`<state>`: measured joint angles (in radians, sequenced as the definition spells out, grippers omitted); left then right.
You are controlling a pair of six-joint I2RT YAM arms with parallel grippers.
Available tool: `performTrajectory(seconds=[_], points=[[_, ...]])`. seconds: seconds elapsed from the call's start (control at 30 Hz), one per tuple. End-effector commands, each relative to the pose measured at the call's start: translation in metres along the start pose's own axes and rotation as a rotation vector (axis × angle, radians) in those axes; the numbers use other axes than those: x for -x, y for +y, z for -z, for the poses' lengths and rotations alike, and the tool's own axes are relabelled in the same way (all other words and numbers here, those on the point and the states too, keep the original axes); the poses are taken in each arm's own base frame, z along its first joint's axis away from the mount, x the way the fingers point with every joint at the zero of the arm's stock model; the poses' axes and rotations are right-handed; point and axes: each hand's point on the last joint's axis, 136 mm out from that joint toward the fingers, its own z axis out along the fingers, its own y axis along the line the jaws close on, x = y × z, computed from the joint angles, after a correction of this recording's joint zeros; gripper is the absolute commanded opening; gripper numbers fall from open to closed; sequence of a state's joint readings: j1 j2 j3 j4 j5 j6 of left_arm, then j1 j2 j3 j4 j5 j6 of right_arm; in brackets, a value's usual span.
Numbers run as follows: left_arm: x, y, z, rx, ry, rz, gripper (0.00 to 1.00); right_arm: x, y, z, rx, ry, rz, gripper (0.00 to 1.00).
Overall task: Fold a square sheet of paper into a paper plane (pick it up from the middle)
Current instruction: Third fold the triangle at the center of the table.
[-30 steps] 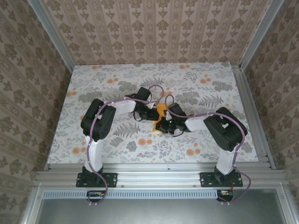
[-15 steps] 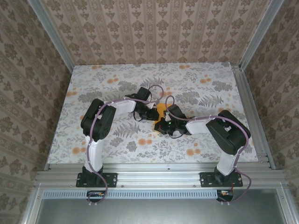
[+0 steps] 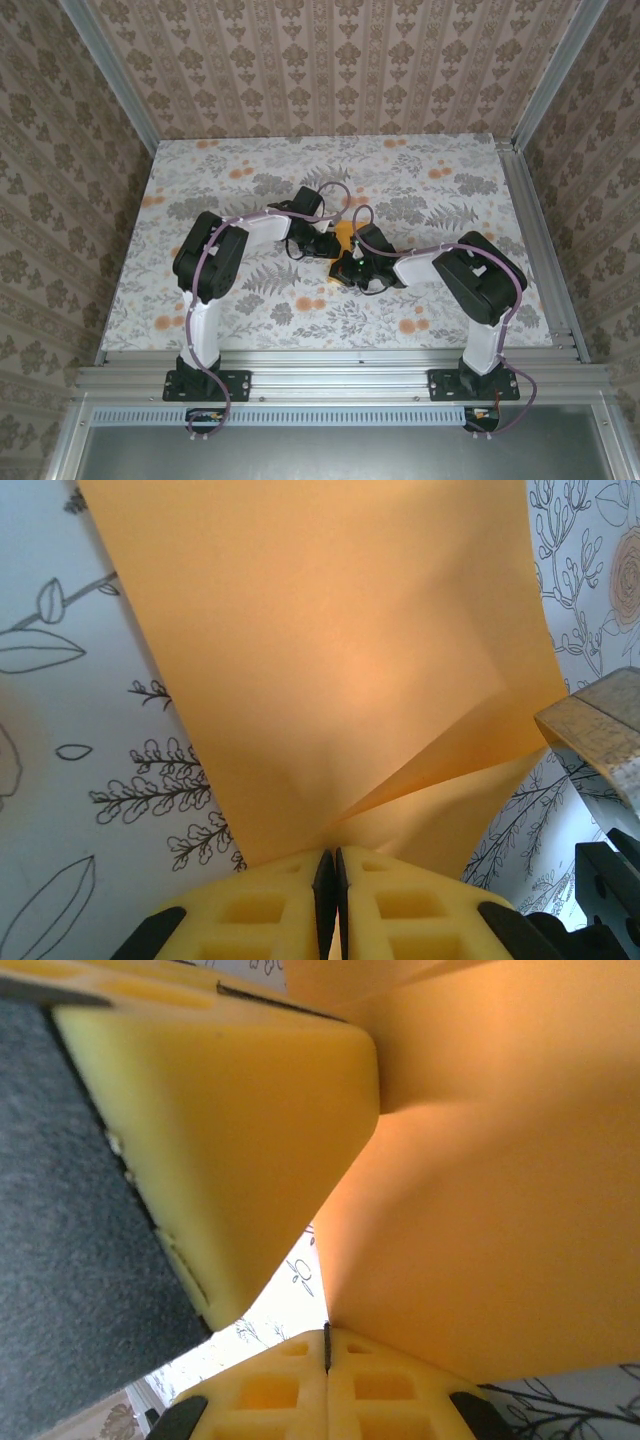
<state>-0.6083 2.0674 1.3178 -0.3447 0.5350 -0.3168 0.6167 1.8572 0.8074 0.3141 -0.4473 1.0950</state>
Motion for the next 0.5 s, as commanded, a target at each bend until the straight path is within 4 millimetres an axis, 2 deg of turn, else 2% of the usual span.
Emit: performTrajectory(seconds=[0.0,0.27,0.47], points=[[-0.045,0.055,-0.030,0.165,0.130,0.063,0.15,-0.015,-0.015,-0.007,-0.069,0.053,0.011,0.02],[-0.043,0.057,-0.029,0.167,0.127,0.066,0.15,-0.041,-0.028,-0.001,-0.179,0.131,0.074,0.02],[-0.043,0.057,-0.030,0.168,0.129,0.065,0.15,-0.056,-0.021,0.000,-0.175,0.180,0.112,0.02]])
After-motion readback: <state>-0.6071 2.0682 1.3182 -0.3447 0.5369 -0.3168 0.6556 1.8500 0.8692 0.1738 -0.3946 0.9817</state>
